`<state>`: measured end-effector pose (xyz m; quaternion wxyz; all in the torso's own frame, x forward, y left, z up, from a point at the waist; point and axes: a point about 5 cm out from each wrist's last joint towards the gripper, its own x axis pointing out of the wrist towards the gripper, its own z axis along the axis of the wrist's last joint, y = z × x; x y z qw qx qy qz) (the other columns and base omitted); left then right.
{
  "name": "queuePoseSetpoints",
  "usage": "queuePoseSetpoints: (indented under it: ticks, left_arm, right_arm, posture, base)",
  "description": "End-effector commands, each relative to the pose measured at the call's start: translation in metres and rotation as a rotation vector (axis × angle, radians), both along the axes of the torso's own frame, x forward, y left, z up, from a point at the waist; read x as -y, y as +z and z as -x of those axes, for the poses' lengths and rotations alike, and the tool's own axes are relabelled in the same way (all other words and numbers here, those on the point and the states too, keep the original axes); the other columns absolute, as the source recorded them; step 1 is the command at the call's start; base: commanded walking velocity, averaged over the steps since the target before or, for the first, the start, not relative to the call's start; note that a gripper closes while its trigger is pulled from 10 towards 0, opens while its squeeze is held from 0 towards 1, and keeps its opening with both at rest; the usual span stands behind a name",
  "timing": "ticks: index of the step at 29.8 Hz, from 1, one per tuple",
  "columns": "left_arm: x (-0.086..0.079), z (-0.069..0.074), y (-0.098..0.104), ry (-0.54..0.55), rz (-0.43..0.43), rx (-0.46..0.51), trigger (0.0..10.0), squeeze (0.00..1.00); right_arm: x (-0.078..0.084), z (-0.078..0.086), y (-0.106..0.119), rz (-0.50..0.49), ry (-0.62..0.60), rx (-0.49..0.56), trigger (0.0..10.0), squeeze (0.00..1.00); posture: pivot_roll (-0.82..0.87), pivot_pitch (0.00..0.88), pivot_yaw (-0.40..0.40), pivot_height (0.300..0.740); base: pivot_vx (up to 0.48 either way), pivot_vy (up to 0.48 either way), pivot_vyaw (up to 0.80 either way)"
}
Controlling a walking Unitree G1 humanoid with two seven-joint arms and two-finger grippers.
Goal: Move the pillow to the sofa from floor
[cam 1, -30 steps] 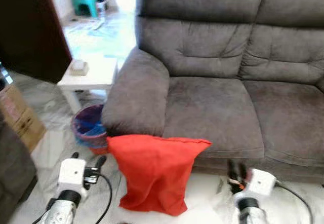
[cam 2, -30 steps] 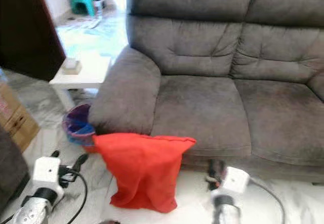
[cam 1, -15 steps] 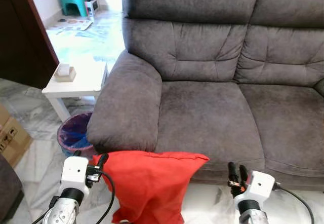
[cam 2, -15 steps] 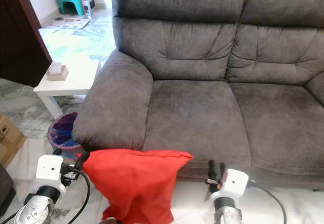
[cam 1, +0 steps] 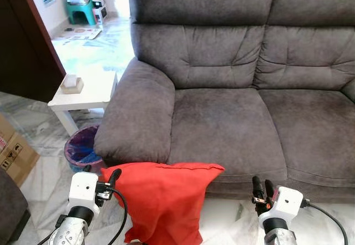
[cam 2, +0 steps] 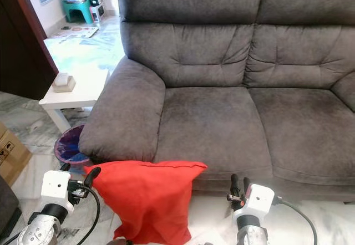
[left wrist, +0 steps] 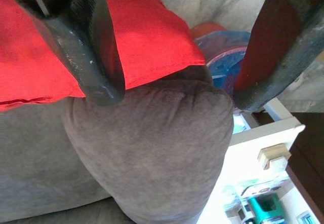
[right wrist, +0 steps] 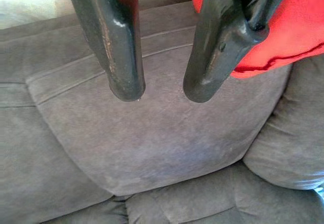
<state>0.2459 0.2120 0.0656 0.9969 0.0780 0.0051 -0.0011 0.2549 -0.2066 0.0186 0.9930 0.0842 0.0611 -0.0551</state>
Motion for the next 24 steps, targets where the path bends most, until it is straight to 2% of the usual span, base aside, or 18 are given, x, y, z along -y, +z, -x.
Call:
queuePoseSetpoints:
  ticks: [1,20,24]
  left_arm:
    - [-0.0043,0.0033,-0.0013,0.011,-0.02,-0.01,10.0,0.0]
    - [-0.0047,0.0033,-0.0001,0.022,-0.025,0.0,10.0,0.0]
    - [-0.0047,0.0035,0.0004,0.024,-0.044,0.005,10.0,0.0]
  right_arm:
    - [-0.0042,0.0002,-0.0017,0.02,0.021,-0.009,10.0,0.0]
    - [-0.0056,-0.0014,-0.0018,0.003,0.021,-0.007,10.0,0.0]
    - [-0.0039,-0.0011,-0.0015,-0.017,0.006,0.001,10.0,0.0]
  posture:
    - [-0.01,0.106,0.031,0.637]
    - [-0.01,0.105,0.028,0.637]
    - [-0.01,0.105,0.028,0.637]
  base:
    - [0.0,0.0,0.8]
    - [0.0,0.0,0.8]
    - [0.0,-0.065,0.0]
